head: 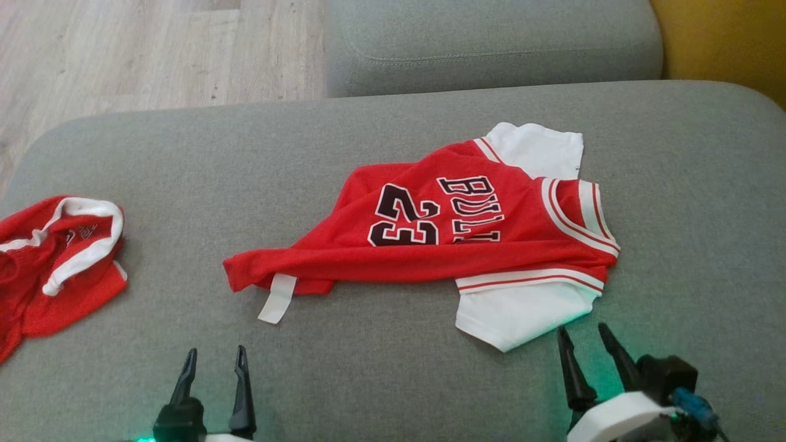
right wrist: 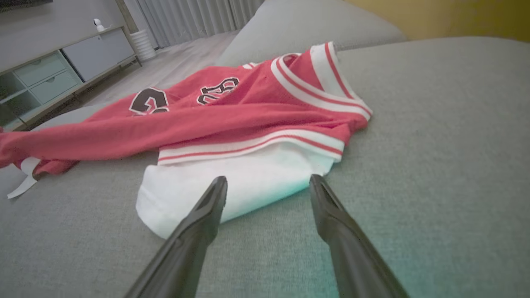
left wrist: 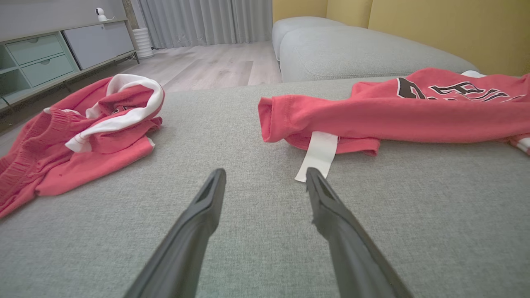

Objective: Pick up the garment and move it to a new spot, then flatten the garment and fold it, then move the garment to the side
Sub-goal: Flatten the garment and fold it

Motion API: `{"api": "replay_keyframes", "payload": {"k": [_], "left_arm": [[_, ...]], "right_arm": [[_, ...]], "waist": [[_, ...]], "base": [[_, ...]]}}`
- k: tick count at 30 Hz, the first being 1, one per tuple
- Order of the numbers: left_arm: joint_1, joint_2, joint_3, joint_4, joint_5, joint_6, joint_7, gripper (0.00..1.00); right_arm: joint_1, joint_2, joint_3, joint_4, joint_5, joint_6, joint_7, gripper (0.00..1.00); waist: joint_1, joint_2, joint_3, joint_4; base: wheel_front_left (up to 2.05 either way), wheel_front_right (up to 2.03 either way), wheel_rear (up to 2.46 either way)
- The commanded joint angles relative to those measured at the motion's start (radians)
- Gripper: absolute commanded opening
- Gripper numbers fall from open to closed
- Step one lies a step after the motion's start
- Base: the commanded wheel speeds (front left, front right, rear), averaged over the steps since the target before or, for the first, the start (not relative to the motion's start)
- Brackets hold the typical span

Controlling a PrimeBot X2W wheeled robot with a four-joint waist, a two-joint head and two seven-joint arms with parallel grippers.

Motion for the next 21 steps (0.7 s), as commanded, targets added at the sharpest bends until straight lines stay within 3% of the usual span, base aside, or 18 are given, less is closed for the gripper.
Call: {"api": "replay_keyframes", "payload": {"k": [1,21], "left_arm": [[-0.034,-0.001,0.025,-0.03,0.01,-0.005,-0.005,1.0],[-0.076,-0.004,0.006,-0.04,0.029,-0.038,-0.005,1.0]], "right_arm": [[-0.024,-0.004,0.029,-0.015,0.005,-0.001,-0.007,1.0],[-0.16,-0.004,0.09,0.177,0.271,-0.001,-0.007,1.0]], "waist": [[0.0001,0.0,0.001,0.003],[0.0001,0.0,0.074,0.085]], "base": [[0.0,0.0,0.0],[0.0,0.0,0.0]]}}
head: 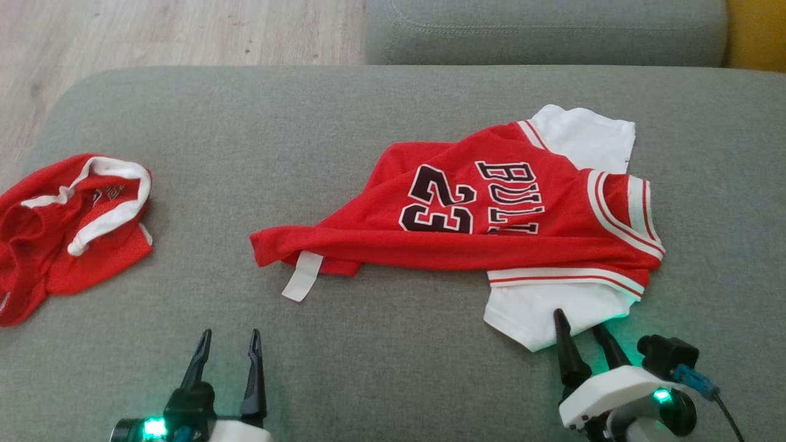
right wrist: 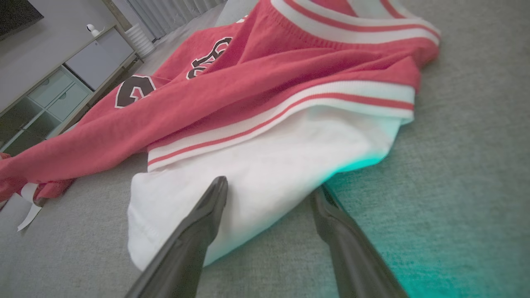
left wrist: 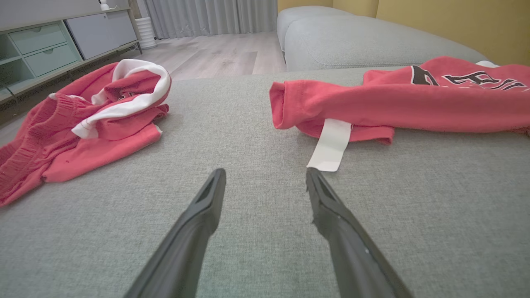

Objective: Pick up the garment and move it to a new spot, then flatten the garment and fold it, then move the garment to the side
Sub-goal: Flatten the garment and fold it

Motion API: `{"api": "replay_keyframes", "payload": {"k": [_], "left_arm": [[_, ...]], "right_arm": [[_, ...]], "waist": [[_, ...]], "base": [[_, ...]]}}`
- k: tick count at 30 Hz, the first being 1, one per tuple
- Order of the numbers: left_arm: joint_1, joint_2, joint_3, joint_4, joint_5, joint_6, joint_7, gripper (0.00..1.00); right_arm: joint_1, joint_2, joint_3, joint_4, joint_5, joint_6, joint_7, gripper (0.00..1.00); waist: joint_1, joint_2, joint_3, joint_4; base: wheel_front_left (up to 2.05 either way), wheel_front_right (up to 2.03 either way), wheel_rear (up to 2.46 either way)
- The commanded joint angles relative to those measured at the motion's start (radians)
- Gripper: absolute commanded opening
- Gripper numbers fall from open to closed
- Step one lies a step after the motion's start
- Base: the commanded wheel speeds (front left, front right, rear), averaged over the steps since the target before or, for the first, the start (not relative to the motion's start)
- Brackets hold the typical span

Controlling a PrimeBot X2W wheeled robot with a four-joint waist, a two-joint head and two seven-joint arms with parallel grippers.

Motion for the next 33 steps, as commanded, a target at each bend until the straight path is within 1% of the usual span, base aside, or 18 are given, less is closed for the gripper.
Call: {"api": "replay_keyframes", "payload": {"k": [1,2,3,6,10,12,15,16,18,21,24,26,31,33], "left_arm": [[-0.04,-0.001,0.03,-0.032,0.005,-0.002,-0.005,1.0],[-0.04,-0.001,0.031,-0.032,0.004,-0.002,-0.005,1.0],[-0.04,-0.001,0.032,-0.032,0.004,-0.002,-0.005,1.0],[-0.041,-0.001,0.031,-0.036,0.002,-0.004,-0.005,1.0],[-0.045,-0.001,0.02,-0.048,-0.011,-0.006,-0.005,1.0],[-0.047,-0.001,0.009,-0.05,-0.022,-0.004,-0.005,1.0],[-0.053,-0.001,-0.017,-0.044,-0.037,-0.004,-0.005,1.0],[-0.058,-0.001,-0.026,-0.041,-0.042,-0.004,-0.005,1.0],[-0.068,-0.001,-0.046,-0.032,-0.05,-0.004,-0.005,1.0],[-0.081,-0.002,-0.071,-0.019,-0.059,-0.004,-0.005,1.0],[-0.092,-0.002,-0.089,-0.013,-0.063,-0.004,-0.005,1.0],[-0.096,-0.002,-0.092,-0.013,-0.068,0.0,-0.005,1.0],[-0.097,-0.002,-0.086,-0.02,-0.074,0.011,-0.005,1.0],[-0.094,-0.002,-0.077,-0.026,-0.074,0.014,-0.005,1.0]], "right_arm": [[-0.03,-0.003,0.029,-0.01,0.013,-0.001,-0.006,0.72],[-0.032,-0.003,0.03,-0.007,0.017,-0.001,-0.006,0.3],[-0.034,-0.003,0.031,-0.006,0.021,-0.001,-0.006,0.0],[-0.038,-0.003,0.01,-0.051,0.024,-0.001,-0.006,0.0],[-0.041,-0.003,-0.037,-0.161,0.016,-0.001,-0.006,0.0],[-0.057,-0.003,-0.052,-0.195,-0.011,-0.001,-0.006,0.0],[-0.117,-0.003,-0.062,-0.203,-0.076,-0.001,-0.006,0.0],[-0.146,-0.003,-0.059,-0.195,-0.097,-0.001,-0.006,0.29],[-0.213,-0.003,-0.05,-0.177,-0.142,-0.001,-0.006,1.0],[-0.313,-0.003,-0.013,-0.106,-0.199,-0.001,-0.006,1.0],[-0.393,-0.003,0.035,-0.049,-0.226,-0.001,-0.006,1.0],[-0.419,-0.003,0.073,-0.042,-0.221,-0.001,-0.006,1.0],[-0.385,-0.003,0.098,-0.07,-0.203,-0.001,-0.006,1.0],[-0.341,-0.003,0.077,-0.092,-0.203,-0.001,-0.006,1.0]], "waist": [[-0.0001,0.0,0.003,0.003],[-0.0001,0.0,0.004,0.004],[-0.0001,0.0,0.006,0.004],[-0.0001,0.0,0.009,0.002],[-0.0001,0.0,0.018,-0.001],[-0.0001,0.0,0.021,-0.002],[-0.0001,0.0,0.028,0.009],[-0.0001,0.0,0.032,0.016],[-0.0001,0.0,0.041,0.034],[-0.0001,0.0,0.054,0.063],[-0.0001,0.0,0.068,0.09],[-0.0001,0.0,0.074,0.099],[-0.0001,0.0,0.076,0.092],[-0.0001,0.0,0.07,0.078]], "base": [[0.0,0.0,0.0],[0.0,0.0,0.0],[0.0,0.0,0.0],[0.0,0.0,0.0],[0.0,0.0,0.0],[0.0,0.0,0.0],[0.0,0.0,0.0],[0.0,0.0,0.0],[0.0,0.0,0.0],[0.0,0.0,0.0],[0.0,0.0,0.0],[0.0,0.0,0.0],[0.0,0.0,0.0],[0.0,0.0,0.0]]}}
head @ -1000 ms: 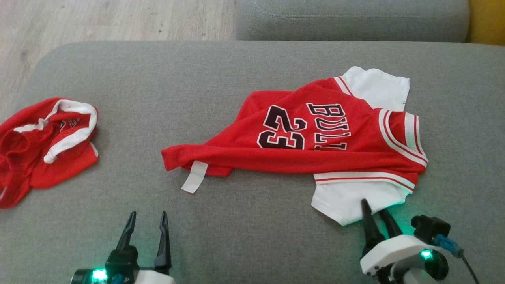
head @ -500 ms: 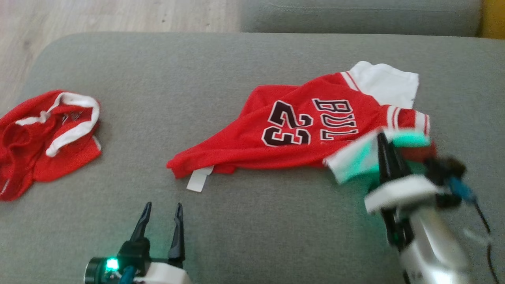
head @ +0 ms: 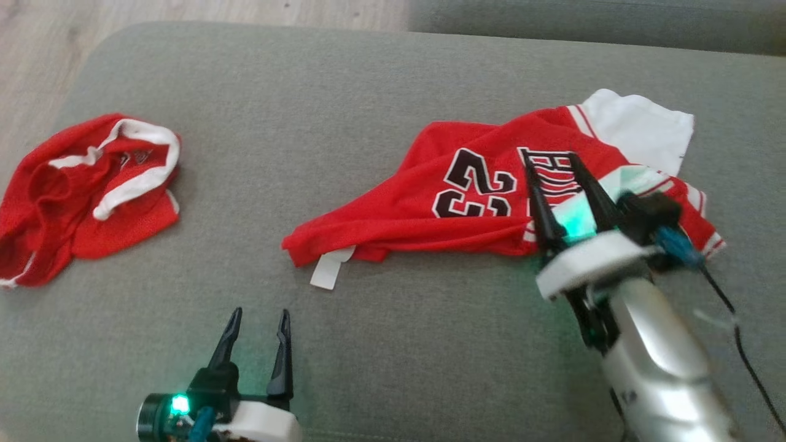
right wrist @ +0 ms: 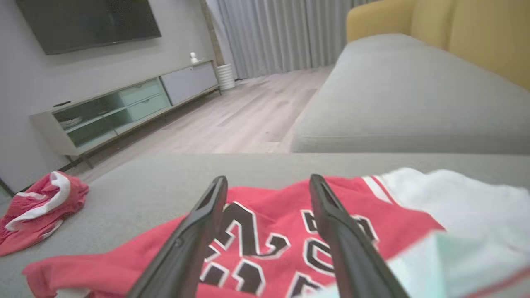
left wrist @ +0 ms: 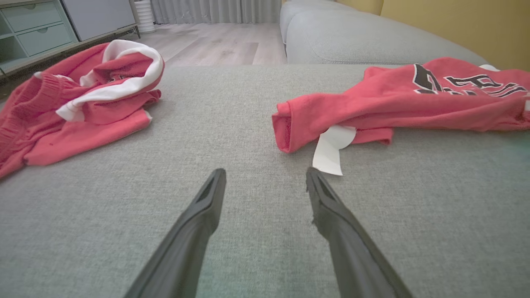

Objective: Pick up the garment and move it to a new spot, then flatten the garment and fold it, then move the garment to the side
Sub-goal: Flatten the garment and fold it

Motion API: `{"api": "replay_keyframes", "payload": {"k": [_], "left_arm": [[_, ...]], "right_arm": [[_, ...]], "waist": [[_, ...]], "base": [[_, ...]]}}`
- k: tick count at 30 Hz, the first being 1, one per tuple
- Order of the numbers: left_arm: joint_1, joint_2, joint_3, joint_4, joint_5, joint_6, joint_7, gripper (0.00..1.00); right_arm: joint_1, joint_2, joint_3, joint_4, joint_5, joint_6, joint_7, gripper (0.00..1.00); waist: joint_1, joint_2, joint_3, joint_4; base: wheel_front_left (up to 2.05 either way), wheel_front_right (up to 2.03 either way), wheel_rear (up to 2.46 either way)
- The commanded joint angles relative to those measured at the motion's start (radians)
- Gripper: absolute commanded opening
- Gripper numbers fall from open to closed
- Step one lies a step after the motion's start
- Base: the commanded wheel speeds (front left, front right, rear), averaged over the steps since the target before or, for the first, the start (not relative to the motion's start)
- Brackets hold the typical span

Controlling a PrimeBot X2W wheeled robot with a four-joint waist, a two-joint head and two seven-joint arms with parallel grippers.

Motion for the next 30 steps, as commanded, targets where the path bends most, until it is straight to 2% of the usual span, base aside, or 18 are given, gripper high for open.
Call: {"api": "replay_keyframes", "payload": {"k": [1,7,13,22,30], "left_arm": [[-0.036,0.001,0.036,-0.033,-0.008,0.005,-0.005,1.0],[-0.026,0.001,0.053,-0.045,-0.001,0.006,-0.005,1.0],[-0.018,0.001,0.055,-0.045,0.004,0.004,-0.005,1.0],[-0.017,0.001,0.049,-0.04,-0.001,-0.005,-0.005,1.0],[-0.017,0.001,0.056,-0.04,-0.003,-0.01,-0.005,1.0]], "right_arm": [[0.029,0.001,-0.006,-0.046,-0.003,-0.001,-0.007,1.0],[0.18,0.001,-0.121,-0.132,-0.034,-0.001,-0.007,1.0],[0.247,0.001,-0.175,-0.128,-0.099,-0.001,-0.007,1.0],[0.208,0.001,-0.237,-0.036,-0.254,-0.001,-0.007,1.0],[0.161,0.001,-0.28,0.001,-0.297,-0.001,-0.007,1.0]], "waist": [[-0.0001,0.0,-0.008,-0.017],[-0.0001,0.0,-0.036,-0.072],[-0.0001,0.0,-0.053,-0.095],[-0.0001,0.0,-0.04,-0.058],[-0.0001,0.0,-0.025,-0.031]], "base": [[0.0,0.0,0.0],[0.0,0.0,0.0],[0.0,0.0,0.0],[0.0,0.0,0.0],[0.0,0.0,0.0]]}}
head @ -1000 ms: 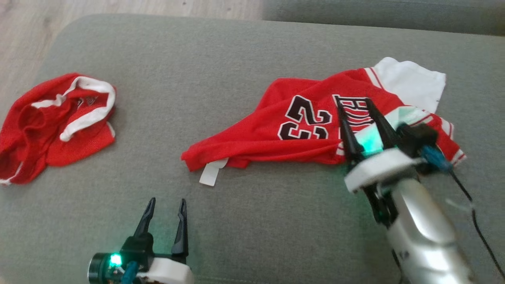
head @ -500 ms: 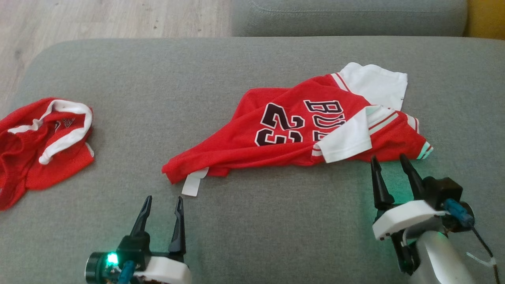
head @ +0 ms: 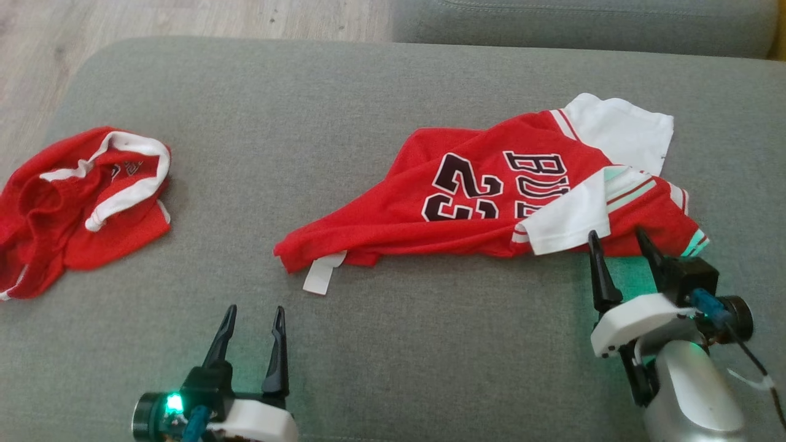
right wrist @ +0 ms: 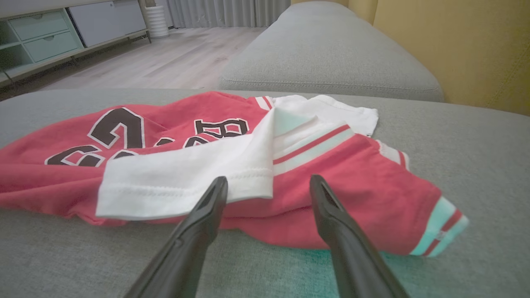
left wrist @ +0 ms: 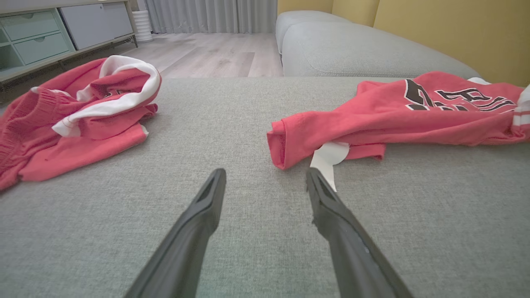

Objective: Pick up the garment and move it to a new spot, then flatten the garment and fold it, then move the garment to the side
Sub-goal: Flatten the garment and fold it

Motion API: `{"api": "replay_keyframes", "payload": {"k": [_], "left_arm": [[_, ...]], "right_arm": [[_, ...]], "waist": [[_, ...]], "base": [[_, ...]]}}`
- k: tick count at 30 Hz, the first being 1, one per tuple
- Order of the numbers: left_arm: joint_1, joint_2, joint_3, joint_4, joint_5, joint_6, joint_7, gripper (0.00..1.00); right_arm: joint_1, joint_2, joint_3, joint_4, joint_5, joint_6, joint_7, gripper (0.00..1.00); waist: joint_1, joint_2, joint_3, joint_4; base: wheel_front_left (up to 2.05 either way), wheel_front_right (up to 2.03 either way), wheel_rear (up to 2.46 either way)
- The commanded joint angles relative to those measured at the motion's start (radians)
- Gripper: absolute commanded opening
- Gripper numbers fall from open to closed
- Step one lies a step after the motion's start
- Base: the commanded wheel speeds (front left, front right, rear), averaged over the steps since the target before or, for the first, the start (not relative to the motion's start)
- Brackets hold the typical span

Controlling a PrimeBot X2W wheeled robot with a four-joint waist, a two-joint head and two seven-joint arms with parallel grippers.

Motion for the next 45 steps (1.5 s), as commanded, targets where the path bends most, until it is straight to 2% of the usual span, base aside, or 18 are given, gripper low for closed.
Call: {"api": "replay_keyframes", "payload": {"k": [1,11,23,24,25,26,27,28,29,33,38,45], "left_arm": [[-0.019,0.001,0.032,-0.027,-0.001,-0.001,-0.005,1.0],[-0.035,0.001,0.025,-0.042,-0.011,0.001,-0.005,1.0],[-0.055,0.001,0.012,-0.056,-0.019,0.001,-0.005,1.0],[-0.056,0.001,0.01,-0.058,-0.019,0.001,-0.005,1.0],[-0.057,0.001,0.01,-0.059,-0.02,0.0,-0.005,1.0],[-0.057,0.001,0.009,-0.06,-0.02,0.0,-0.005,1.0],[-0.057,0.001,0.009,-0.061,-0.02,-0.001,-0.005,1.0],[-0.057,0.001,0.009,-0.061,-0.02,-0.001,-0.005,1.0],[-0.057,0.001,0.009,-0.061,-0.021,-0.002,-0.005,1.0],[-0.052,0.001,0.014,-0.06,-0.023,0.001,-0.005,1.0],[-0.039,0.001,0.025,-0.065,-0.029,0.003,-0.005,1.0],[-0.007,0.001,0.033,-0.067,-0.039,0.008,-0.005,1.0]], "right_arm": [[-0.037,-0.002,0.01,-0.009,-0.023,-0.001,-0.007,1.0],[-0.061,-0.002,-0.019,0.037,-0.077,-0.001,-0.007,1.0],[-0.108,-0.002,-0.014,0.011,-0.062,-0.001,-0.007,1.0],[-0.113,-0.002,-0.011,0.009,-0.057,-0.001,-0.007,0.89],[-0.118,-0.002,-0.009,0.008,-0.054,-0.001,-0.007,0.73],[-0.121,-0.002,-0.008,0.007,-0.053,-0.001,-0.007,0.46],[-0.122,-0.002,-0.008,0.007,-0.053,-0.001,-0.007,0.33],[-0.123,-0.002,-0.01,0.01,-0.053,-0.001,-0.007,0.03],[-0.124,-0.002,-0.012,0.014,-0.055,-0.001,-0.007,0.0],[-0.122,-0.002,-0.032,0.011,-0.069,-0.001,-0.007,0.0],[-0.12,-0.003,-0.071,-0.095,-0.142,-0.001,-0.007,0.0],[-0.107,-0.079,-0.074,-0.224,-0.229,-0.001,-0.007,0.0]], "waist": [[0.0,0.0,0.004,0.005],[0.0,0.0,0.023,0.016],[0.0,0.0,0.054,0.036],[0.0,0.0,0.056,0.038],[0.0,0.0,0.058,0.04],[0.0,0.0,0.06,0.042],[0.0,0.0,0.062,0.043],[0.0,0.0,0.063,0.045],[0.0,0.0,0.063,0.045],[0.0,0.0,0.057,0.038],[0.0,0.0,0.025,-0.001],[0.0,0.0,-0.043,-0.078]], "base": [[0.0,0.0,0.0],[0.0,0.0,0.0],[0.0,0.0,0.0],[0.0,0.0,0.0],[0.0,0.0,0.0],[0.0,0.0,0.0],[0.0,0.0,0.0],[0.0,0.0,0.0],[0.0,0.0,0.0],[0.0,0.0,0.0],[0.0,0.0,0.0],[0.0,0.0,0.0]]}}
